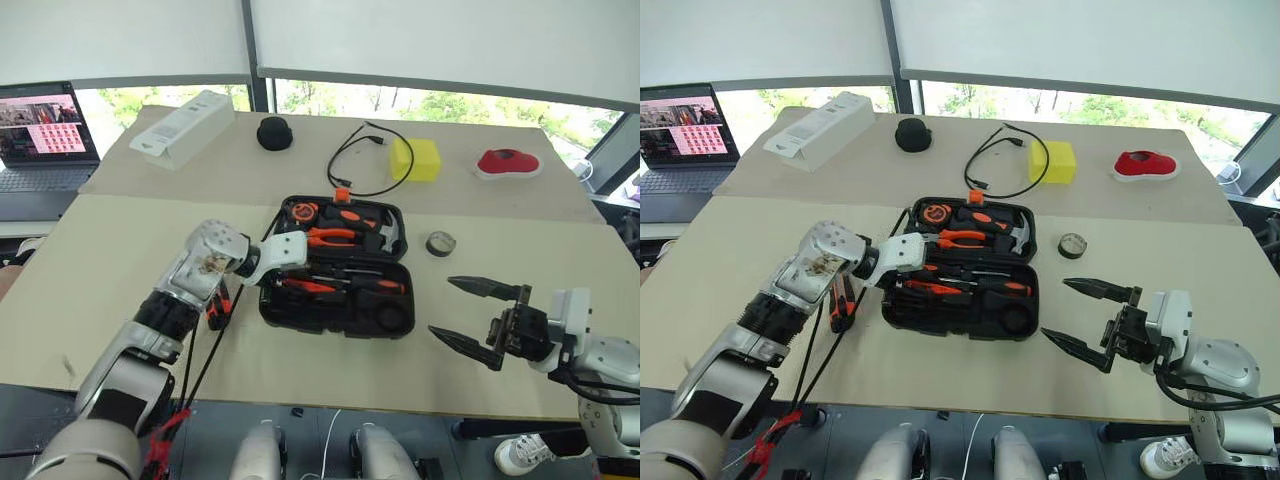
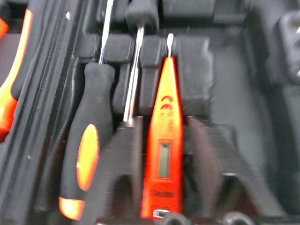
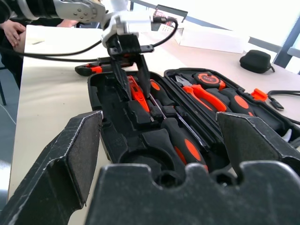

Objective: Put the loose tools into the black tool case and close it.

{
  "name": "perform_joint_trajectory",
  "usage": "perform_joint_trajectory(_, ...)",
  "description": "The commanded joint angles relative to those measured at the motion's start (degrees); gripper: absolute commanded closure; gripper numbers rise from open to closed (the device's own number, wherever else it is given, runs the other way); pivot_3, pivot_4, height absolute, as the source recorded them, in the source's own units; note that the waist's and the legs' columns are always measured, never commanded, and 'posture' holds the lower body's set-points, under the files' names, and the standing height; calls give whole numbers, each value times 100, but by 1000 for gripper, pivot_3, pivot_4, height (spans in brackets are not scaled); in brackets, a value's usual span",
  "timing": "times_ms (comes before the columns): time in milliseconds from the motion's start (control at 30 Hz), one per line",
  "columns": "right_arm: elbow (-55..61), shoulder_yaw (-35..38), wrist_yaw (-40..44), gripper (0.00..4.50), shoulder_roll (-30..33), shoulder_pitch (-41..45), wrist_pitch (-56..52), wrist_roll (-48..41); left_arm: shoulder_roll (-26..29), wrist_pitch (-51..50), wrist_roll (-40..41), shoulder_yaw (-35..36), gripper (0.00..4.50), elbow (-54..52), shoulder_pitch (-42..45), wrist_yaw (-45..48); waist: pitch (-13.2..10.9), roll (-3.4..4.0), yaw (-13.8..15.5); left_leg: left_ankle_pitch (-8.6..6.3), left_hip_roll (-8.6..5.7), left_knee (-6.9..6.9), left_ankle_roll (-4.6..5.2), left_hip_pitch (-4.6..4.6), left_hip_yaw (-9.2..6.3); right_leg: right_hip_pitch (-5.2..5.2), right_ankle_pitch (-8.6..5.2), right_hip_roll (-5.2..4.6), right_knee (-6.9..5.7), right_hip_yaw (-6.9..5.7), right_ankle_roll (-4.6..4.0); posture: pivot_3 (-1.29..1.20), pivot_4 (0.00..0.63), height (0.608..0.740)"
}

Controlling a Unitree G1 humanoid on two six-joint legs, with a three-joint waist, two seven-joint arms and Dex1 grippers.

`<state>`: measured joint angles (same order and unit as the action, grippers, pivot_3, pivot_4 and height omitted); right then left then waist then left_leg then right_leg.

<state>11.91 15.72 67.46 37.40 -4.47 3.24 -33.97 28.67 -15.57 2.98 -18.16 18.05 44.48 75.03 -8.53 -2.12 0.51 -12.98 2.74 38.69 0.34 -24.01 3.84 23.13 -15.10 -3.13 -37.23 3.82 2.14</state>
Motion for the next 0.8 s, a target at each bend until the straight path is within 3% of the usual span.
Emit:
perform_joint_trajectory(33,33,20,85,0,110,18,-29,-22,46,191,749,760,1703,-237,179,115,0,0,4,-1,2,10,2,-10,-3,4,1,1,0,-6,1,0,150,740)
perform_joint_trajectory(200,-54,-50,92,0,201,12,-160,3,108,1093,700,958,1703,347,75,82,0,0,3,-2,0,10,3,-7,-4,2,2,1,0,-5,2,0,150,740)
perform_joint_trajectory(300,-71,-109,59,0,164,70,-144,16,-5,1467,671,954,2338,671,-57,39,0,0,5,-2,-1,12,3,-8,-3,1,2,0,1,-6,2,0,150,740)
perform_joint_trajectory(467,-134,-123,29,0,141,171,-70,45,-106,2055,428,749,4307,1033,-333,-9,0,0,11,-2,-1,13,3,-10,-3,1,3,0,2,-6,3,0,150,740)
perform_joint_trajectory(500,-145,-116,31,0,139,182,-62,50,-118,2114,397,736,4435,1069,-367,-26,0,0,11,-2,-1,14,3,-11,-4,2,3,0,2,-7,4,0,150,740)
perform_joint_trajectory(800,-74,-65,-24,0,114,115,-75,48,-88,1973,-5,444,4435,1248,-483,-59,1,2,19,-2,-2,14,4,-8,-4,-4,4,0,2,-7,5,0,150,740)
